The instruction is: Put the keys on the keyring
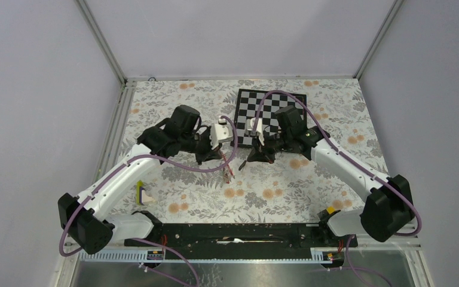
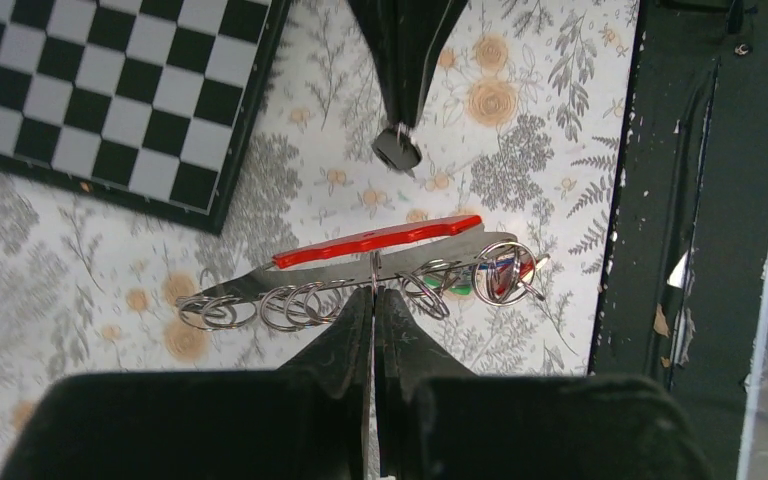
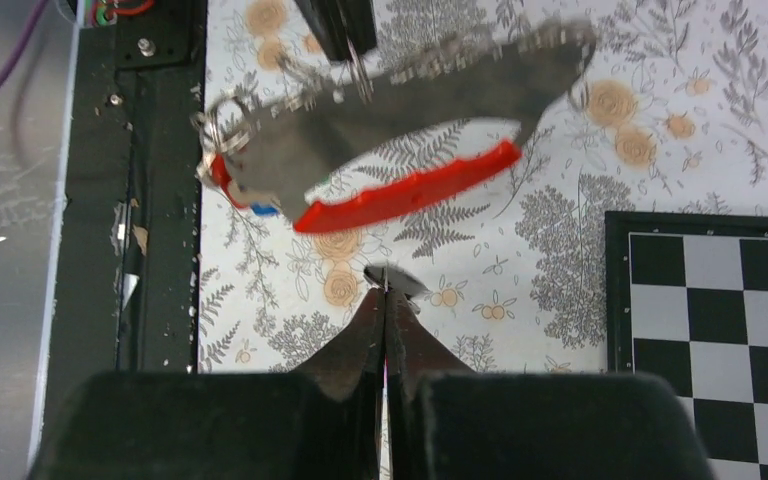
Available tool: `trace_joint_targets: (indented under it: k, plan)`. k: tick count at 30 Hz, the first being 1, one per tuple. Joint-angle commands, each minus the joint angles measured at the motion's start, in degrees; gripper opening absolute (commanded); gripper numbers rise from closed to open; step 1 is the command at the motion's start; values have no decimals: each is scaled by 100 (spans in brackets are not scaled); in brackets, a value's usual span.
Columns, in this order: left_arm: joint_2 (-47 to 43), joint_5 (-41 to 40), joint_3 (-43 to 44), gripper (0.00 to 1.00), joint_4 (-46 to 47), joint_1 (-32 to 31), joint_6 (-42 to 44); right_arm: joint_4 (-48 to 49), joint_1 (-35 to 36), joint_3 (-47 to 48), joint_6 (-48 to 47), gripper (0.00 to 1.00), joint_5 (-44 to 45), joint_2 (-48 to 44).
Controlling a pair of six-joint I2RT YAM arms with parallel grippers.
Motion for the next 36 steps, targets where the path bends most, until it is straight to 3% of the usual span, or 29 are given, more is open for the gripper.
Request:
trace_joint_targets:
  k: [1, 15, 29, 36]
  plan:
    - [222, -358, 524, 0, 427, -422, 184, 442, -51, 84, 385, 0, -457, -342]
    - [586, -699, 548, 0, 772, -990, 37, 921, -197, -105, 959, 0, -1067, -421]
    - [266, -883, 232, 0, 927, -971, -22, 1014, -569, -466, 871, 0, -1039, -585]
    - [424, -746, 260, 0, 1062, -910, -213, 1748, -574, -699, 1657, 0, -1483, -469]
